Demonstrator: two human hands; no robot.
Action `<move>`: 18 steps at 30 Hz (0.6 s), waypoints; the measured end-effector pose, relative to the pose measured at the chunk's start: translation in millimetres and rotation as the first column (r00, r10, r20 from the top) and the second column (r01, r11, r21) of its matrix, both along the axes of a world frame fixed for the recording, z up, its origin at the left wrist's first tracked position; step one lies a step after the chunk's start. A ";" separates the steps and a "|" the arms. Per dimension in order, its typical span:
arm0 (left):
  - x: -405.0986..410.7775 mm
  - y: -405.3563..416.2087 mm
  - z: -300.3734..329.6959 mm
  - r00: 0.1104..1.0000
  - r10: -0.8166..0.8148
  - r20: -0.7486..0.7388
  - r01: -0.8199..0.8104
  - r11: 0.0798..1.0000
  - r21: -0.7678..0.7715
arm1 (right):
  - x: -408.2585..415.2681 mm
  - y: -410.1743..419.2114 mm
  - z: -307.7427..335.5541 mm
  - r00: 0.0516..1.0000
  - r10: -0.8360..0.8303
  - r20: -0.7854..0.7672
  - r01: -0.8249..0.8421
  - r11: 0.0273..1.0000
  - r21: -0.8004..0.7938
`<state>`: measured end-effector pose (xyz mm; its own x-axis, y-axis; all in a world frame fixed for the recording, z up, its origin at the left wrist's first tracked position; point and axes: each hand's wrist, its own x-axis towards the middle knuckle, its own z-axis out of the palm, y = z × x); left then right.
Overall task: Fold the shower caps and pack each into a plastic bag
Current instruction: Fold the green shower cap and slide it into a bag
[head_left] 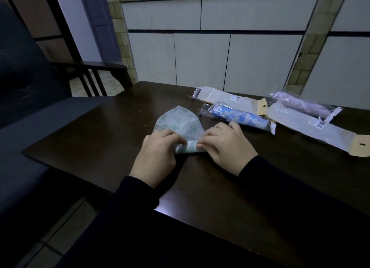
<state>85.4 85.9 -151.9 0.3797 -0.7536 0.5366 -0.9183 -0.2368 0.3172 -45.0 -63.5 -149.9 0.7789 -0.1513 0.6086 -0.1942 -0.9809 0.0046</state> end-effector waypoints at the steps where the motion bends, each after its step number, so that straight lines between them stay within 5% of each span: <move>1: 1.3 0.5 0.1 0.998 -0.010 -0.058 0.010 1.000 -0.002 | -1.2 1.3 1.6 0.998 -0.003 -0.057 0.005 0.999 0.035; 5: 3.7 5.6 1.9 0.976 0.030 -0.215 -0.026 0.999 0.023 | -7.5 -1.5 6.7 0.969 -0.095 -0.230 0.127 0.984 0.127; 18: 9.6 12.4 5.4 0.952 0.069 -0.297 -0.037 0.993 0.112 | -7.7 -7.1 9.4 0.971 -0.153 -0.185 0.176 0.978 0.116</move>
<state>95.1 98.4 -146.5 0.5518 -0.7735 0.3117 -0.7697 -0.3285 0.5475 -52.7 -70.6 -140.5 0.8288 -0.3548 0.4326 -0.3600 -0.9301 -0.0730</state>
